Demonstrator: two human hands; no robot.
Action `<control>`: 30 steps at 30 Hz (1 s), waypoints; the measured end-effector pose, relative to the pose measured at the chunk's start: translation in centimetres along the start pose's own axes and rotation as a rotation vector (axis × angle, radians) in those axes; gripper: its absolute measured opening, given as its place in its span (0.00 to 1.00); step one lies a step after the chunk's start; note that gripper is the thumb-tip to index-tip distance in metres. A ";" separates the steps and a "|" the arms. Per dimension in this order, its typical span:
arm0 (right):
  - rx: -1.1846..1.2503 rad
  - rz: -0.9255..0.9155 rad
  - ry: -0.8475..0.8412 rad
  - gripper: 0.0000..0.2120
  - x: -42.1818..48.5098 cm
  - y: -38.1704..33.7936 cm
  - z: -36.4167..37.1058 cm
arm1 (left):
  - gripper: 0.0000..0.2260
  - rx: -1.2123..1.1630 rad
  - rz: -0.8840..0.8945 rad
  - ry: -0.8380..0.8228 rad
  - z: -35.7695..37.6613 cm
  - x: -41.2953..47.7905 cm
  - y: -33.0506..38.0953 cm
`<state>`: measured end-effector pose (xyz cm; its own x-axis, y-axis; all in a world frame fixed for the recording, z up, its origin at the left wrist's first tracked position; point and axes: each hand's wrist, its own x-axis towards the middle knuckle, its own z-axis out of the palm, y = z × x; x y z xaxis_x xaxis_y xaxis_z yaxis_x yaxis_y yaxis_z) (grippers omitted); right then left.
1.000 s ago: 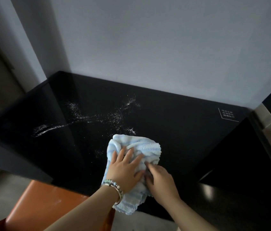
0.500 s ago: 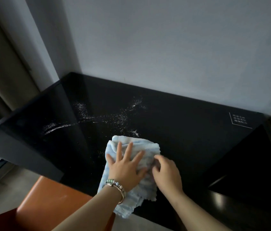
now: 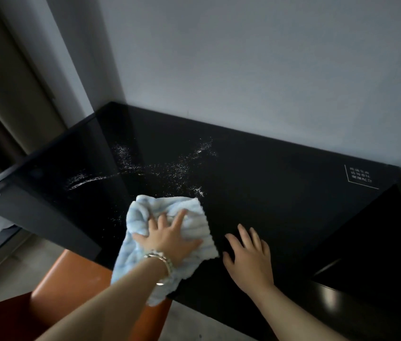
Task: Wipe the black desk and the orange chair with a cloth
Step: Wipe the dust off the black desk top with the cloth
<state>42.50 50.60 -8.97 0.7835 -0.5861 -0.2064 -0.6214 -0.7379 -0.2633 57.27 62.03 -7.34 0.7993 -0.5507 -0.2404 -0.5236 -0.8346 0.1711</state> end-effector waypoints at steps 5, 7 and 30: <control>-0.035 -0.009 -0.044 0.24 0.1 1.1 0.2 | 0.25 0.181 0.195 0.213 2.2 -1.2 -2.6; -0.042 -0.016 -0.058 0.24 -0.1 1.1 0.1 | 0.24 0.197 0.141 0.285 1.9 -0.7 -5.3; -0.083 -0.054 0.007 0.21 -0.3 0.9 -0.5 | 0.17 0.174 0.335 0.351 3.6 -2.0 -2.7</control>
<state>41.75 49.97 -8.71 0.8162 -0.5465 -0.1872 -0.5762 -0.7938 -0.1947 56.05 65.31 -10.77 0.6145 -0.7763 0.1404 -0.7853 -0.6189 0.0147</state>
